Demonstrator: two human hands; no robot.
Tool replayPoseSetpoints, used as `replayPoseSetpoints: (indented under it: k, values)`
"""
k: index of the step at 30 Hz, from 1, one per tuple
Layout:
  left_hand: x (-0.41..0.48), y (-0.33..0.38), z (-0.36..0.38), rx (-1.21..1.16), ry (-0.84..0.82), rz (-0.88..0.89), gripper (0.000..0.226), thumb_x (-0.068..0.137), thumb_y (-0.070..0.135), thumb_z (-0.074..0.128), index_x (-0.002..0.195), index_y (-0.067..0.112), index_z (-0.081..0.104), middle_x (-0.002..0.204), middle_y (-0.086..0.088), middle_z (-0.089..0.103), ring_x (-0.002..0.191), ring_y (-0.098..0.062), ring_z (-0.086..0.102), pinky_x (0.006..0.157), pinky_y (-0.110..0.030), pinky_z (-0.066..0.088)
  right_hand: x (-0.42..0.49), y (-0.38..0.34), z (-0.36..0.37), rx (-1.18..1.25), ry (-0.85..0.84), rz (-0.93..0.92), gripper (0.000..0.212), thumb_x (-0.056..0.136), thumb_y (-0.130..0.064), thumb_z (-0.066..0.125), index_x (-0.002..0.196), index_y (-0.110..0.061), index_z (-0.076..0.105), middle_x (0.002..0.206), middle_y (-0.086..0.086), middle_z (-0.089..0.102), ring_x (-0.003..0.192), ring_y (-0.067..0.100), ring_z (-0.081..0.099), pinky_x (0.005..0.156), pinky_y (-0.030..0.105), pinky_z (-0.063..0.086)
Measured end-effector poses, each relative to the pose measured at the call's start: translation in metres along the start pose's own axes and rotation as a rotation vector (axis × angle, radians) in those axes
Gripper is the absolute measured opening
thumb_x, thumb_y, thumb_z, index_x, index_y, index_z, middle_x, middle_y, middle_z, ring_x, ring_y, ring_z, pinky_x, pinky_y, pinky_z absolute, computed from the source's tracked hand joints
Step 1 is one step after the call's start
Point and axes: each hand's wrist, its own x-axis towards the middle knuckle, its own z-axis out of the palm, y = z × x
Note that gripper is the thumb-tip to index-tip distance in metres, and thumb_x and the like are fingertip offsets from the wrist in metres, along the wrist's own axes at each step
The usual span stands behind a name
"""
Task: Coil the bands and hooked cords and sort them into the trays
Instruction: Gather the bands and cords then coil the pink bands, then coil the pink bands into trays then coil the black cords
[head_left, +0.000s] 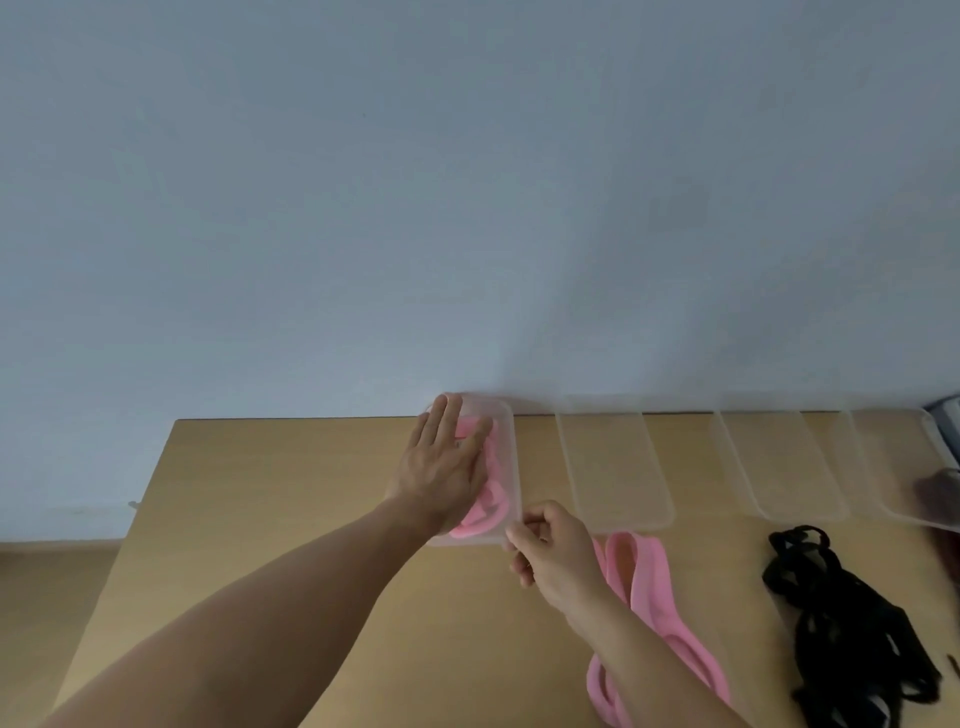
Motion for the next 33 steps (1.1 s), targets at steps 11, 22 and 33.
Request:
replayPoseSetpoints:
  k: [11, 22, 33]
  values:
    - [-0.023, 0.032, 0.005, -0.066, -0.052, -0.132, 0.066, 0.102, 0.046, 0.011, 0.147, 0.025, -0.031, 0.162, -0.011, -0.024, 0.147, -0.031, -0.028, 0.119, -0.042, -0.018, 0.002, 0.003, 0.002, 0.087, -0.032, -0.034, 0.005, 0.090, -0.004, 0.058, 0.094, -0.004, 0.057, 0.059, 0.003, 0.062, 0.048, 0.021, 0.052, 0.045, 0.032, 0.040]
    - [-0.019, 0.029, 0.003, -0.022, -0.074, -0.129, 0.058, 0.101, 0.044, 0.001, 0.143, 0.029, -0.037, 0.163, -0.011, -0.019, 0.148, -0.030, -0.025, 0.122, -0.044, -0.011, 0.009, -0.002, -0.002, 0.008, -0.127, -0.041, 0.004, 0.096, -0.007, 0.049, 0.094, -0.008, 0.053, 0.060, 0.004, 0.059, 0.047, 0.021, 0.049, 0.043, 0.030, 0.037]
    - [-0.058, 0.086, -0.040, -0.420, 0.149, -0.155, 0.053, 0.097, 0.022, 0.044, 0.149, 0.017, 0.035, 0.154, 0.000, 0.037, 0.138, -0.023, 0.036, 0.109, -0.040, 0.034, -0.045, -0.006, -0.075, -0.547, 0.166, -0.325, 0.014, 0.093, -0.027, 0.054, 0.085, -0.028, 0.066, 0.078, -0.016, 0.067, 0.075, 0.003, 0.060, 0.065, 0.012, 0.042]
